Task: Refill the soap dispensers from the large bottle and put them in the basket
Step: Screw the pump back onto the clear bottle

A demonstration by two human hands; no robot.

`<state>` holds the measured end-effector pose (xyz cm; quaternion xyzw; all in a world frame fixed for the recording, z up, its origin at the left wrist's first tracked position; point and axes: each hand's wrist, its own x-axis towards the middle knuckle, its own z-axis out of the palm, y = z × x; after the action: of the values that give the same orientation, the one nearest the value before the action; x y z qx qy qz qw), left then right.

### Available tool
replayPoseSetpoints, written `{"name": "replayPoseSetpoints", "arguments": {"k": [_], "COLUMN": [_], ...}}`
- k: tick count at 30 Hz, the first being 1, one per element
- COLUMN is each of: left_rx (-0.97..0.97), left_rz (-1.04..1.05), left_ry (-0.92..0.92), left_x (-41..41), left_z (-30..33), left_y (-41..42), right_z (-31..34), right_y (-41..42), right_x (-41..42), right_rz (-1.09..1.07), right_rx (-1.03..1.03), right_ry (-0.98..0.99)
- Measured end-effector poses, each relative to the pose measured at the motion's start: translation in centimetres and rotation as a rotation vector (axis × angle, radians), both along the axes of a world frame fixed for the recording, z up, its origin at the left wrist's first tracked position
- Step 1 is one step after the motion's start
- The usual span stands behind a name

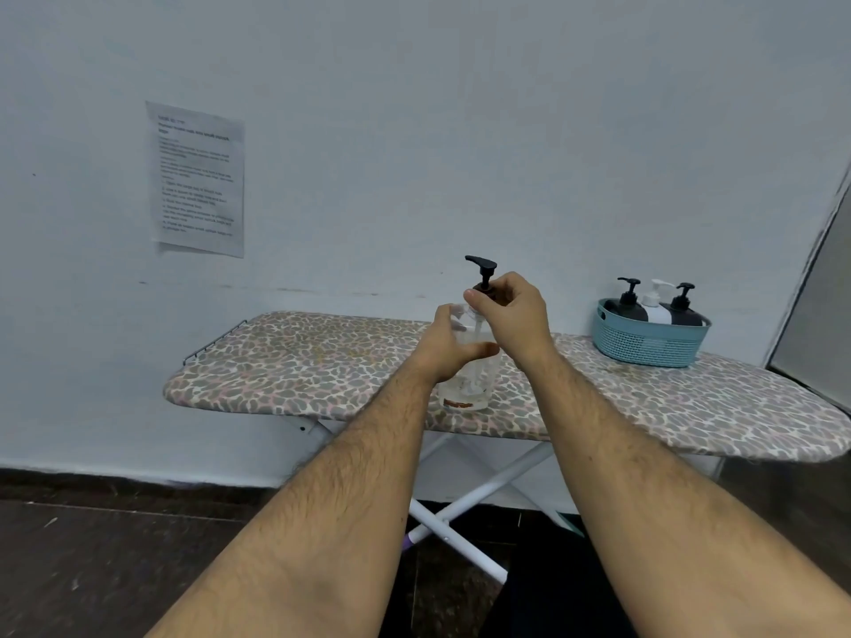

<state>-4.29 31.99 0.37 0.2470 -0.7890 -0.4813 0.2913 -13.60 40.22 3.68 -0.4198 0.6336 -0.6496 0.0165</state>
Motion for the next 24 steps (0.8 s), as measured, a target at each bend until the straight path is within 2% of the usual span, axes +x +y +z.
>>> {"name": "replayPoseSetpoints", "arguments": {"k": [5, 9, 13, 20, 24], "left_rx": [-0.005, -0.014, -0.022, -0.024, -0.016], "left_rz": [-0.001, 0.005, 0.007, 0.010, 0.005], "left_ry": [-0.001, 0.002, -0.007, -0.022, -0.022], "left_x": [0.4, 0.5, 0.1, -0.2, -0.2], "left_z": [-0.1, 0.1, -0.1, -0.3, -0.4], "left_y": [-0.3, -0.6, -0.7, -0.3, -0.3], "right_z": [-0.3, 0.5, 0.9, 0.4, 0.2], "right_y": [-0.6, -0.1, 0.7, 0.9, 0.5], "right_x": [1.2, 1.0, -0.2, -0.9, -0.2], "right_rz": [-0.090, 0.058, 0.197, 0.105, 0.003], "right_rx": [0.025, 0.054, 0.046, 0.023, 0.079], "right_ry": [0.021, 0.011, -0.091, -0.083, -0.035]}}
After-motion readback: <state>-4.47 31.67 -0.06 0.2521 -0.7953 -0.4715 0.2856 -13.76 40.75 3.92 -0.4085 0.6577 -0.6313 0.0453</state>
